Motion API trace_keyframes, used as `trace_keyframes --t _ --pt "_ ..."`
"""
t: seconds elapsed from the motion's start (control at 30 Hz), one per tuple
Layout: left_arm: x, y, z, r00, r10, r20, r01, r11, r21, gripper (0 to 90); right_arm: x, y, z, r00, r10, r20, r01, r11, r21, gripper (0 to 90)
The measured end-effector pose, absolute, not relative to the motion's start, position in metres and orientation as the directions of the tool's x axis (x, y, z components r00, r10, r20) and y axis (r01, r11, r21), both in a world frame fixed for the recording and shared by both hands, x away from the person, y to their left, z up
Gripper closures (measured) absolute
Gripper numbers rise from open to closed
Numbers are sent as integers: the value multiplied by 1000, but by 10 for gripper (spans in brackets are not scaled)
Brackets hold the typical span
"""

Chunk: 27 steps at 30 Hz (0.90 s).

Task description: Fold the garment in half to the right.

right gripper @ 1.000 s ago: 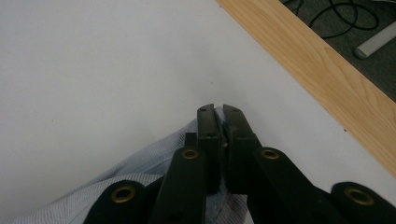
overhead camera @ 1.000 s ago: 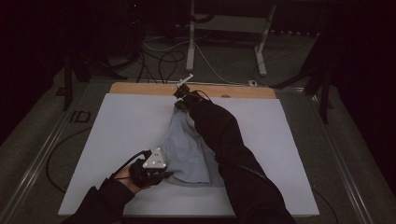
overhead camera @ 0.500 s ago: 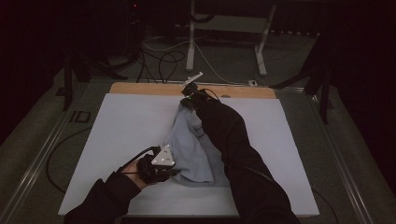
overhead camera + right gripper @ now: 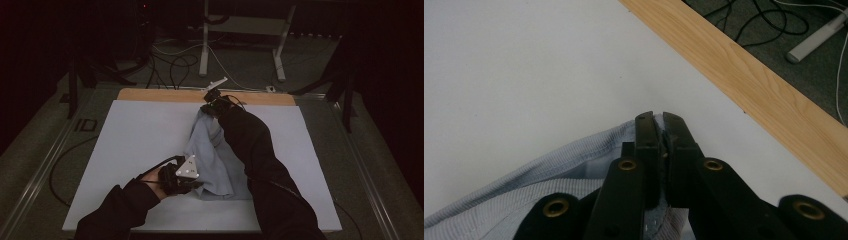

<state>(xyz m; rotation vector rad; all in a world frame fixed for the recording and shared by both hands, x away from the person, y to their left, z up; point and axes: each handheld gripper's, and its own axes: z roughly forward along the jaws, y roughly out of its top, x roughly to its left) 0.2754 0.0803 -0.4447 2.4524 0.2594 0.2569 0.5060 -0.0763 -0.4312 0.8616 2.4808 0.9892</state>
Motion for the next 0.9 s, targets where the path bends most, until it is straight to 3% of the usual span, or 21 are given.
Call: trace_keyframes --t 0.9 --pt "291 6 -445 987 109 114 20 -806 592 835 509 -143 -442 -719 694 -18 461 498 735 873"
